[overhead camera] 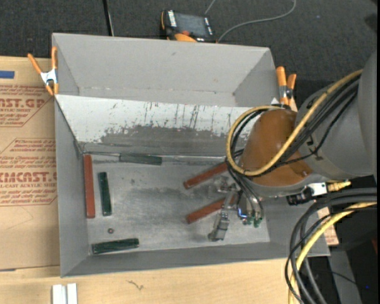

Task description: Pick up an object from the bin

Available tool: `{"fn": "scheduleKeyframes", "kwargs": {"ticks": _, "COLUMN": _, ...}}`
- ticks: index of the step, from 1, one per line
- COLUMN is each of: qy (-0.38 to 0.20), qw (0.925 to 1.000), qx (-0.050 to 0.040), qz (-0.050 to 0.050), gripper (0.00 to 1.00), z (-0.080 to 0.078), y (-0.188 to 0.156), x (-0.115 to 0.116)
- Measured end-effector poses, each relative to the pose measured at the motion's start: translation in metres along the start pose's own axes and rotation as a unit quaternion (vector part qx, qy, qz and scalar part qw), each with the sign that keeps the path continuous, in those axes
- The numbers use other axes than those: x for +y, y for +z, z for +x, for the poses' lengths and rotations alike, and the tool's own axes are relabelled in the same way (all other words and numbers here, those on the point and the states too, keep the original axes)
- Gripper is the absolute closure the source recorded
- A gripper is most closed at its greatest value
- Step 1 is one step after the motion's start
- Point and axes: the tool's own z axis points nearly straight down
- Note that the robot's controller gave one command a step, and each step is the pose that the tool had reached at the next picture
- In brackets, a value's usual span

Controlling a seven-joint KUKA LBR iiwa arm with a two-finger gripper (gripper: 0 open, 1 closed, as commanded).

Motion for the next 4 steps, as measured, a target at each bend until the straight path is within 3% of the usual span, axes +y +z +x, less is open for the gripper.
{"fn": "scheduleKeyframes", "kwargs": {"ticks": 1, "qy": 0.038, "qw": 0.9993, "qx": -0.0011, "qz": 0.000, "gripper": 0.00, "z": 0.011, "y": 0.030, "x": -0.005}}
{"fn": "scheduleKeyframes", "kwargs": {"ticks": 2, "qy": 0.037, "qw": 0.9993, "qx": -0.0015, "qz": 0.000, "gripper": 0.00, "z": 0.010, "y": 0.030, "x": -0.004}}
{"fn": "scheduleKeyframes", "kwargs": {"ticks": 3, "qy": 0.037, "qw": 0.9993, "qx": 0.0011, "qz": 0.000, "gripper": 1.00, "z": 0.011, "y": 0.030, "x": -0.004}}
{"fn": "scheduleKeyframes", "kwargs": {"ticks": 4, "qy": 0.037, "qw": 0.9993, "qx": 0.0000, "qz": 0.000, "gripper": 1.00, "z": 0.011, "y": 0.012, "x": -0.003}}
